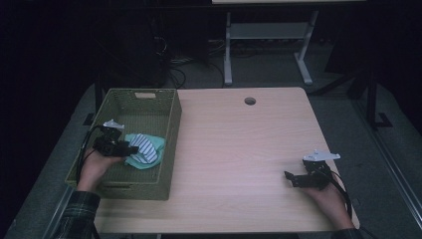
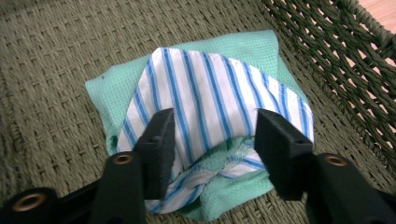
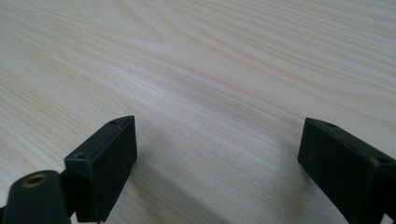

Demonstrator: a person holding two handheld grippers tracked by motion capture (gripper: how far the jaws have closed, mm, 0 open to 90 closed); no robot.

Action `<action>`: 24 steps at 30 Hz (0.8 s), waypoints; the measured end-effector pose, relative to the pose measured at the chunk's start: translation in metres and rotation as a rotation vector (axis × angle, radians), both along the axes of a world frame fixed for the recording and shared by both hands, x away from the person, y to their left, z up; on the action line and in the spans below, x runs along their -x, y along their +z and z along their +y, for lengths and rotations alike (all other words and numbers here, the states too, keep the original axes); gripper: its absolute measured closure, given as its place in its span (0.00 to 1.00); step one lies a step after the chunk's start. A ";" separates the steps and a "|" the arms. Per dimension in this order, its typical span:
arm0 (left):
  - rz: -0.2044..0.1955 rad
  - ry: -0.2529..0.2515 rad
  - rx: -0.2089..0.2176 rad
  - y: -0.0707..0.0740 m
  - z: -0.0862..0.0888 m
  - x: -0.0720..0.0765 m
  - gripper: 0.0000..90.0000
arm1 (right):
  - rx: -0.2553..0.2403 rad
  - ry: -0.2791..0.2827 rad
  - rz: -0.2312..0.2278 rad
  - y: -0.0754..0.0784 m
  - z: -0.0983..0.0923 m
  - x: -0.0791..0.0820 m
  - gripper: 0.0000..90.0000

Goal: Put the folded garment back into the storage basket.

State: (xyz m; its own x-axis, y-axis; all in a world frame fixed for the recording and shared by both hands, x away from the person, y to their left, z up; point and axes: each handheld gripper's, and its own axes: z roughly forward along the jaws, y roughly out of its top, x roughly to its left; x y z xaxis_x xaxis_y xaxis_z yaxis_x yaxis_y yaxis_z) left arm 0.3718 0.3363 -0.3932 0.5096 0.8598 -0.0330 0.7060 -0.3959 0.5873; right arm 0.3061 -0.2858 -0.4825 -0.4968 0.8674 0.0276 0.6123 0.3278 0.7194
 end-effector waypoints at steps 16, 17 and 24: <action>-0.069 -0.013 0.040 0.026 -0.011 0.007 0.15 | 0.000 0.000 0.000 0.000 0.000 0.000 0.13; -0.073 -0.017 0.042 0.029 -0.013 0.007 0.15 | 0.000 0.000 0.000 0.000 0.000 0.000 0.13; -0.113 -0.051 0.075 0.047 -0.036 0.010 0.15 | 0.000 0.000 0.000 0.000 0.000 0.000 0.13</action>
